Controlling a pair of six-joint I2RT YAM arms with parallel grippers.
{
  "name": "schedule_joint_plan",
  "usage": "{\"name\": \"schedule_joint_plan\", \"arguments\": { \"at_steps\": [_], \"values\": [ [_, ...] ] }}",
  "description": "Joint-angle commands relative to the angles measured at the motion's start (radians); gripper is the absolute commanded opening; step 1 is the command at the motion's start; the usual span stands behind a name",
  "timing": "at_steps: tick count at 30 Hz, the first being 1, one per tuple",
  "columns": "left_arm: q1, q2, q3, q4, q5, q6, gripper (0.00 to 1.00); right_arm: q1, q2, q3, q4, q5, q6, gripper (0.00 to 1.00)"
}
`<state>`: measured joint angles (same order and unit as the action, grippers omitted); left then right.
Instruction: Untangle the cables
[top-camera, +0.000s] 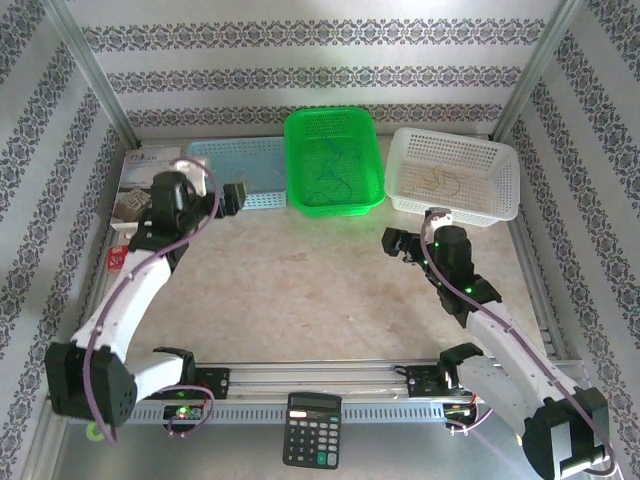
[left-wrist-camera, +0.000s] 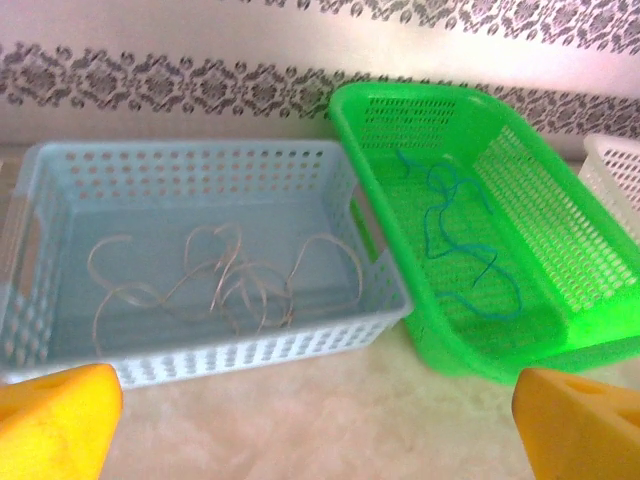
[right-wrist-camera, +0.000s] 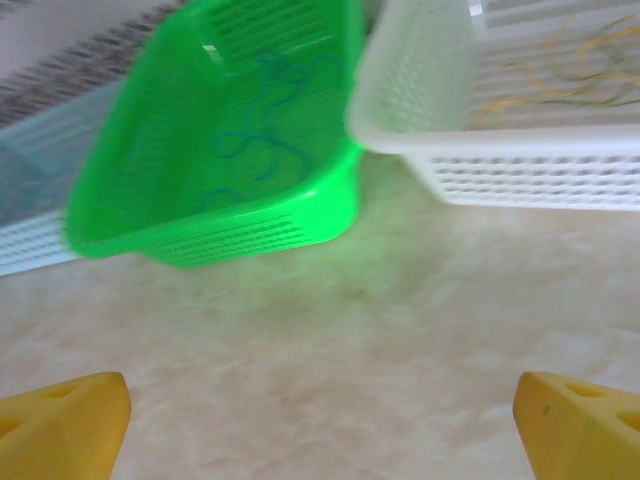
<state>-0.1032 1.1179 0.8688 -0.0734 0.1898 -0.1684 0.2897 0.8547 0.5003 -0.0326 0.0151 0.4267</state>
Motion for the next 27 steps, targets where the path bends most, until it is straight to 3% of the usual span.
{"name": "schedule_joint_plan", "arguments": {
  "at_steps": [1, 7, 11, 15, 19, 22, 27],
  "values": [
    [0.001, -0.115, -0.133, 0.154, -0.078, 0.007, 1.00, -0.010, 0.036, -0.003, 0.062, 0.236, -0.136, 0.98],
    [0.003, -0.214, -0.264, 0.249, -0.247, 0.049, 1.00, -0.040, 0.120, -0.030, 0.183, 0.399, -0.299, 0.98],
    [0.017, -0.154, -0.312, 0.343, -0.297, 0.165, 1.00, -0.089, 0.173, -0.049, 0.255, 0.418, -0.329, 0.98],
    [0.036, -0.060, -0.346, 0.414, -0.312, 0.168, 1.00, -0.116, 0.269, -0.081, 0.379, 0.443, -0.323, 0.98],
    [0.037, 0.070, -0.400, 0.559, -0.339, 0.141, 1.00, -0.123, 0.385, -0.107, 0.523, 0.417, -0.352, 0.98],
    [0.039, 0.156, -0.480, 0.799, -0.349, 0.129, 1.00, -0.127, 0.417, -0.100, 0.575, 0.379, -0.371, 0.98],
    [0.041, 0.218, -0.485, 0.929, -0.334, 0.195, 1.00, -0.165, 0.462, -0.114, 0.711, 0.281, -0.379, 0.98]
  ]
}}
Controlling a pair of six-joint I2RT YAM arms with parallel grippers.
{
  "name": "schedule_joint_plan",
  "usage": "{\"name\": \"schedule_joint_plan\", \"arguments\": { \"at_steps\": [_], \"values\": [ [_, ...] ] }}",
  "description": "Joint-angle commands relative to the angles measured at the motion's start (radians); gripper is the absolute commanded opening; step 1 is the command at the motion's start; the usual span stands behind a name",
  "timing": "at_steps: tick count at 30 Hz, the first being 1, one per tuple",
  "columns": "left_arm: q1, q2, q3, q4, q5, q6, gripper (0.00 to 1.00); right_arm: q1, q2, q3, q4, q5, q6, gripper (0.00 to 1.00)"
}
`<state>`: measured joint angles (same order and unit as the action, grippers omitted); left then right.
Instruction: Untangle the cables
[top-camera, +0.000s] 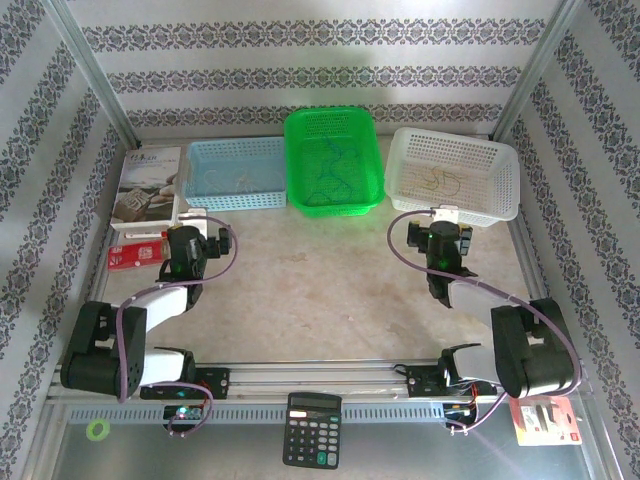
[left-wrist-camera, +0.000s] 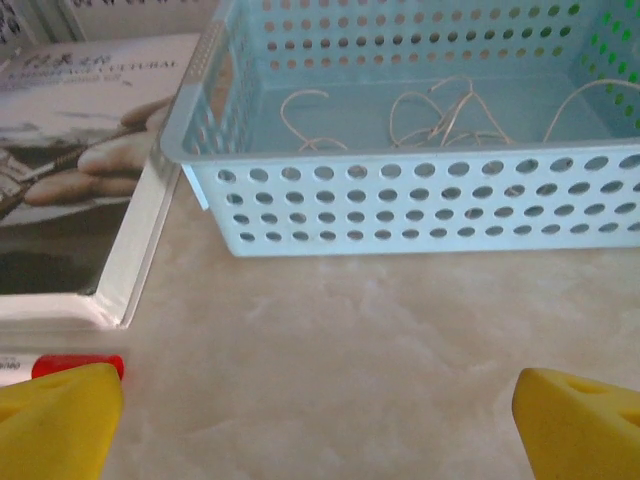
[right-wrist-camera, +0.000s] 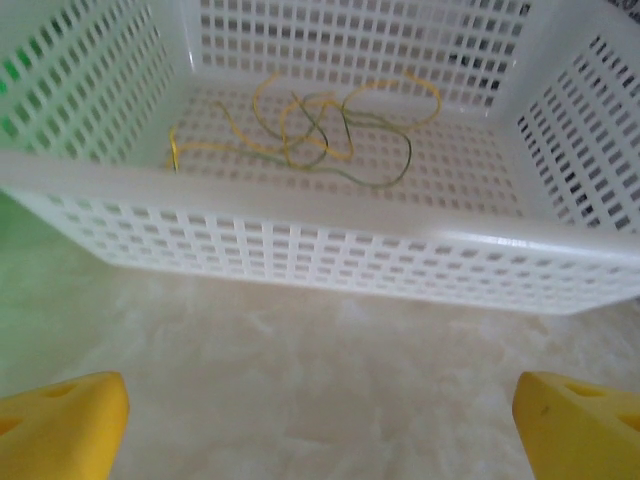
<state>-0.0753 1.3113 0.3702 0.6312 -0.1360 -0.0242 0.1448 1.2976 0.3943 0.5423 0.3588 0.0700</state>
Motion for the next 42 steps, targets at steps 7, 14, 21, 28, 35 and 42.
{"name": "schedule_joint_plan", "arguments": {
  "at_steps": [7, 14, 21, 28, 35, 42],
  "values": [
    [0.020, 0.011, -0.020, 0.137, -0.025, 0.002, 1.00, -0.033, 0.065, -0.009, 0.209, -0.123, -0.079, 0.98],
    [0.032, 0.163, -0.035, 0.320, 0.024, 0.036, 1.00, -0.057, 0.244, -0.135, 0.622, -0.182, -0.079, 0.98],
    [0.037, 0.269, -0.039, 0.401, 0.063, 0.039, 1.00, -0.092, 0.237, -0.066, 0.484, -0.304, -0.076, 0.98],
    [0.075, 0.274, 0.024, 0.289, 0.129, 0.015, 1.00, -0.145, 0.236, -0.014, 0.400, -0.359, -0.026, 0.98],
    [0.075, 0.283, 0.015, 0.323, 0.124, 0.024, 1.00, -0.125, 0.230, -0.020, 0.405, -0.310, -0.036, 0.98],
    [0.075, 0.282, 0.016, 0.320, 0.128, 0.024, 1.00, -0.125, 0.231, -0.018, 0.404, -0.312, -0.037, 0.98]
  ]
}}
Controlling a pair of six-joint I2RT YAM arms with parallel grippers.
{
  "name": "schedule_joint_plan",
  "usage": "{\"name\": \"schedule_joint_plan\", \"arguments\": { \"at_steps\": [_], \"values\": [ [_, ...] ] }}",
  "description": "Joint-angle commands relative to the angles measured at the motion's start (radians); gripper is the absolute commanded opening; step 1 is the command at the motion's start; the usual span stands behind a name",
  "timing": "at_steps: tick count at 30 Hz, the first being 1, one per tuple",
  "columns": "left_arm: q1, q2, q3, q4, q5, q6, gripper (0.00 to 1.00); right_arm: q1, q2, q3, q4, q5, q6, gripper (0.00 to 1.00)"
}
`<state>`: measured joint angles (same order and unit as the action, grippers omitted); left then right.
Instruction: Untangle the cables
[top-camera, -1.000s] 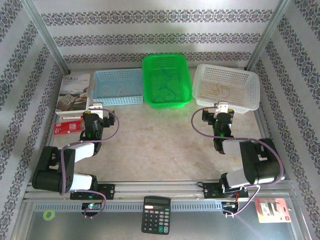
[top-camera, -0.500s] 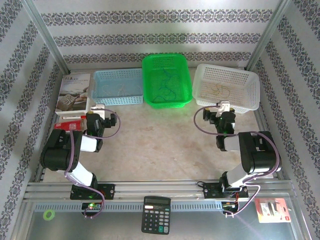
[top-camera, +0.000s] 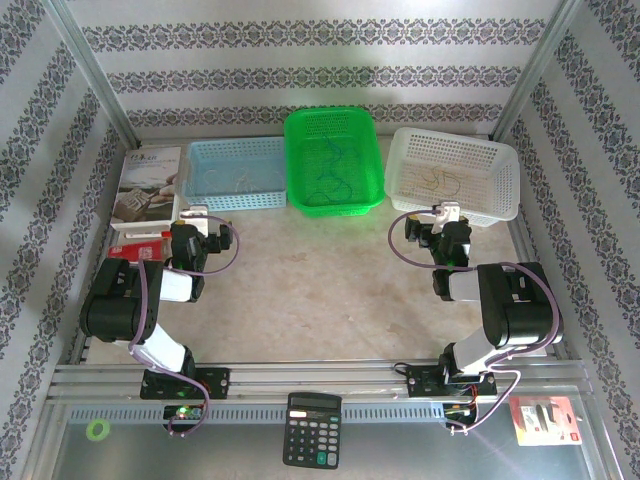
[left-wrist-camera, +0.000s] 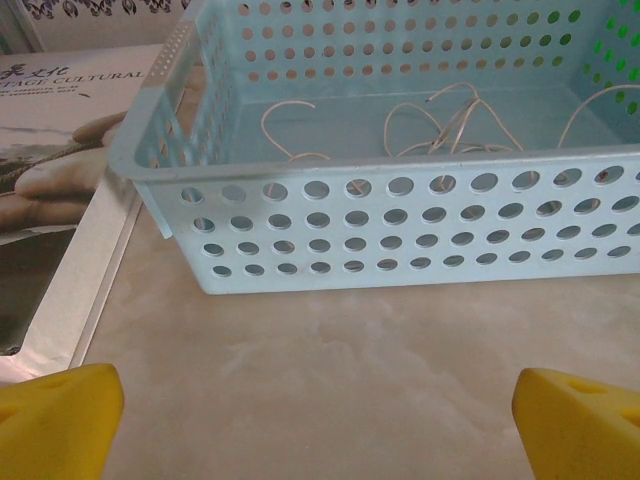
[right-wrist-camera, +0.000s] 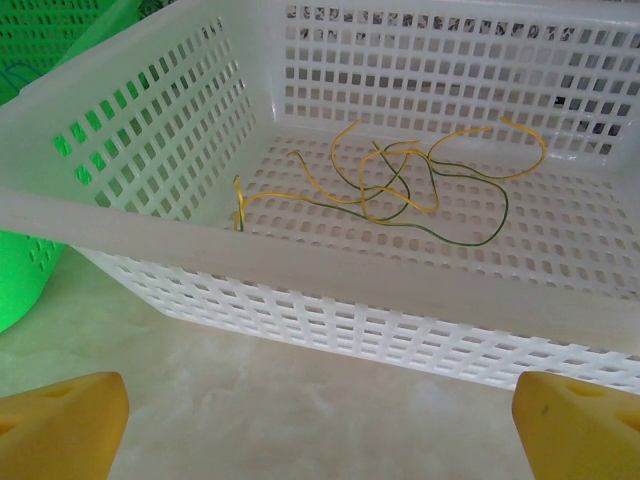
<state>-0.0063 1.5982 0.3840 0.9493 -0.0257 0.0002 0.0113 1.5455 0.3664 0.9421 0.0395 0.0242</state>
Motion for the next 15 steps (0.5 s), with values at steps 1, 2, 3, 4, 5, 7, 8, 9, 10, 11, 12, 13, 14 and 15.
{"name": "schedule_joint_plan", "arguments": {
  "at_steps": [1, 2, 3, 4, 5, 7, 8, 9, 10, 11, 12, 13, 14, 15],
  "values": [
    [0.006, -0.006, 0.003, 0.000, 0.018, 0.000, 1.00, 0.009, -0.018, 0.009, 0.004, 0.008, 0.009, 0.98],
    [0.006, -0.004, 0.003, 0.001, 0.018, 0.000, 1.00, 0.009, -0.017, 0.009, 0.004, 0.007, 0.009, 0.98],
    [0.006, -0.006, 0.003, 0.000, 0.018, 0.000, 1.00, 0.010, -0.017, 0.009, 0.004, 0.007, 0.009, 0.98],
    [0.006, -0.006, 0.002, 0.001, 0.018, -0.001, 1.00, 0.008, -0.016, 0.009, 0.004, 0.007, 0.009, 0.98],
    [0.006, -0.004, 0.003, 0.001, 0.018, 0.000, 1.00, 0.009, -0.016, 0.009, 0.004, 0.008, 0.009, 0.98],
    [0.006, -0.004, 0.003, 0.001, 0.019, -0.001, 1.00, 0.008, -0.016, 0.009, 0.005, 0.007, 0.009, 0.98],
    [0.006, -0.004, 0.003, 0.001, 0.019, -0.001, 1.00, 0.010, -0.015, 0.011, 0.003, 0.007, 0.007, 0.98],
    [0.006, -0.005, 0.003, 0.000, 0.018, -0.001, 1.00, 0.009, -0.013, 0.013, 0.001, 0.003, 0.009, 0.98],
    [0.006, -0.005, 0.003, 0.001, 0.018, 0.000, 1.00, 0.006, -0.011, 0.015, -0.001, -0.004, 0.011, 0.98],
    [0.006, -0.005, 0.003, 0.000, 0.019, -0.001, 1.00, 0.004, -0.013, 0.017, -0.006, -0.006, 0.012, 0.98],
    [0.006, -0.005, 0.002, 0.001, 0.019, 0.000, 1.00, 0.004, -0.012, 0.017, -0.006, -0.007, 0.012, 0.98],
    [0.006, -0.004, 0.003, 0.001, 0.019, 0.000, 1.00, 0.004, -0.013, 0.016, -0.006, -0.006, 0.012, 0.98],
    [0.006, -0.006, 0.003, -0.001, 0.018, 0.000, 1.00, 0.004, -0.013, 0.016, -0.005, -0.006, 0.011, 0.98],
    [0.006, -0.005, 0.003, 0.002, 0.018, -0.002, 1.00, 0.004, -0.017, 0.012, 0.000, -0.006, 0.011, 0.98]
  ]
}}
